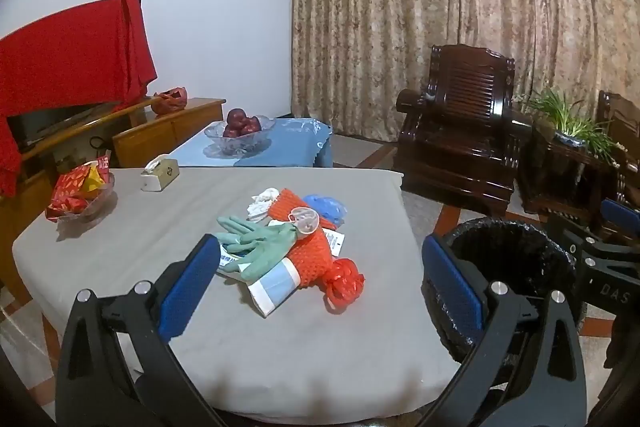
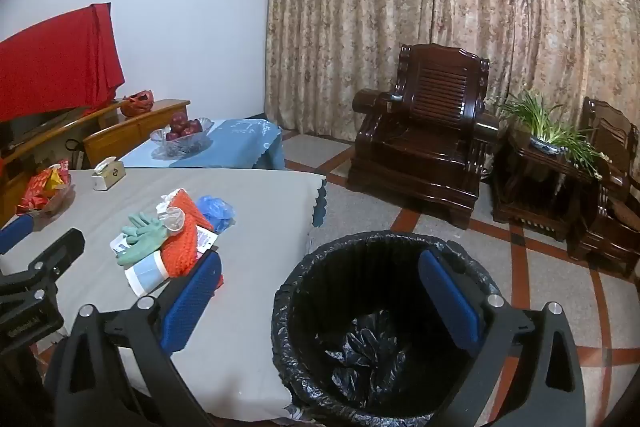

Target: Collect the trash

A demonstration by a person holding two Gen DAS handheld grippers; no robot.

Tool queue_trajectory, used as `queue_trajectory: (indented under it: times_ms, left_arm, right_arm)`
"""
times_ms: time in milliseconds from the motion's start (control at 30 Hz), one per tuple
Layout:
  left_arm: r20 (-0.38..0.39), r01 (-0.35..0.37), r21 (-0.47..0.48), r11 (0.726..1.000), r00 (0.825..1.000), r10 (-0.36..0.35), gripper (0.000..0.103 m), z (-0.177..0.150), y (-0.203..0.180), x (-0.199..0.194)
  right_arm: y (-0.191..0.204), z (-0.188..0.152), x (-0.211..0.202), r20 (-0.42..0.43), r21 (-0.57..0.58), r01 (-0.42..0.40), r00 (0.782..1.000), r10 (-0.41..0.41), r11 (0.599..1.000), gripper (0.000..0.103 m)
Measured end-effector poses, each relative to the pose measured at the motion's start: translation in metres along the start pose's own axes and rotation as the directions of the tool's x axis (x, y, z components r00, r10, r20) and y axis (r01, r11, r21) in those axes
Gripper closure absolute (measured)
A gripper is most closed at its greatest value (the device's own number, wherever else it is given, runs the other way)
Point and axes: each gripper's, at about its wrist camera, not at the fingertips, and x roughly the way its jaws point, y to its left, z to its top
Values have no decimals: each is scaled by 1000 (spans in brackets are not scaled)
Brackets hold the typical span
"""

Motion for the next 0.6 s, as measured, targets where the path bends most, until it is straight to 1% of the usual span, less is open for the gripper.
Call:
queue_trajectory:
  times_ms: [233,300,600]
  left_arm:
    - [-7,0,-13,1000,1000,0,5,6,2,-1]
    - [-3,4,-18,1000,1000,-4,5,8,10,1]
    - [0,3,-19,1000,1000,-3,5,5,10,1]
  right_arm:
    - [-1,0,0,2,-2,-1,1000,1,1000,6]
    - [-1,0,1,-2,0,1,1000,-1,1000,6]
    - [0,0,0,0,-1,1,1000,-1,1000,6]
